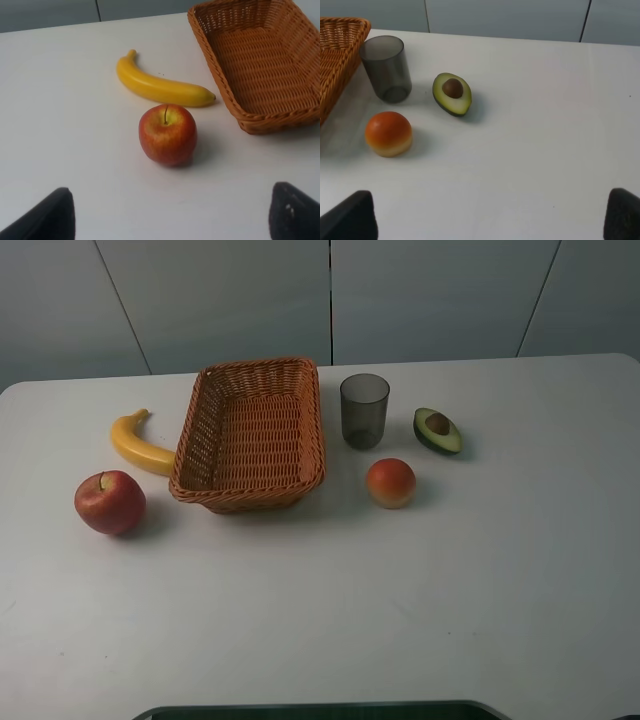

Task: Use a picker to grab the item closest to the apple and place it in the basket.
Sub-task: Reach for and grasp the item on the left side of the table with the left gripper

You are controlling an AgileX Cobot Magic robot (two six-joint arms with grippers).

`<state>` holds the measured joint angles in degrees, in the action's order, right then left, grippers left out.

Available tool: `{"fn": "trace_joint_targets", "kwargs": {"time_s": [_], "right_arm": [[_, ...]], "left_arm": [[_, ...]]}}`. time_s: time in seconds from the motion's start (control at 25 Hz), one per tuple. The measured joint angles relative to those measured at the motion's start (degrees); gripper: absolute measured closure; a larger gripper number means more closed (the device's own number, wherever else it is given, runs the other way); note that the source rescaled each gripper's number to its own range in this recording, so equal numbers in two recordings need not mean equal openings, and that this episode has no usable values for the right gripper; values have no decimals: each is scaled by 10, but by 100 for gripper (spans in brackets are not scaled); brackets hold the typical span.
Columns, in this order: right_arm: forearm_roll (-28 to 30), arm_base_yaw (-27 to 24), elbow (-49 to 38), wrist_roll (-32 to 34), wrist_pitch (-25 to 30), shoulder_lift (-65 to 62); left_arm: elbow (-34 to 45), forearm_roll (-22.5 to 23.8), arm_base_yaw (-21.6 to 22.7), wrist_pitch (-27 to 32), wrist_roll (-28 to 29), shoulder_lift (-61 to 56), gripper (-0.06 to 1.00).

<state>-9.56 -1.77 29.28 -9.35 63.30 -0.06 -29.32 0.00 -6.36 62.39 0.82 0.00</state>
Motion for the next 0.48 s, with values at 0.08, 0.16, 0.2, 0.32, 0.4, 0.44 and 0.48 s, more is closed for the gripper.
{"fn": "trace_joint_targets", "kwargs": {"time_s": [0.08, 0.16, 0.2, 0.32, 0.4, 0.44, 0.48], "right_arm": [[0, 0, 0, 0, 0, 0], [0, 0, 0, 0, 0, 0], [0, 0, 0, 0, 0, 0], [0, 0, 0, 0, 0, 0], [0, 0, 0, 0, 0, 0], [0, 0, 0, 0, 0, 0], [0, 0, 0, 0, 0, 0]], "left_arm": [[0, 0, 0, 0, 0, 0, -6], [0, 0, 0, 0, 0, 0, -6], [0, 0, 0, 0, 0, 0, -6], [0, 0, 0, 0, 0, 0, -6], [0, 0, 0, 0, 0, 0, -6], [0, 0, 0, 0, 0, 0, -6], [0, 0, 0, 0, 0, 0, -6]]}}
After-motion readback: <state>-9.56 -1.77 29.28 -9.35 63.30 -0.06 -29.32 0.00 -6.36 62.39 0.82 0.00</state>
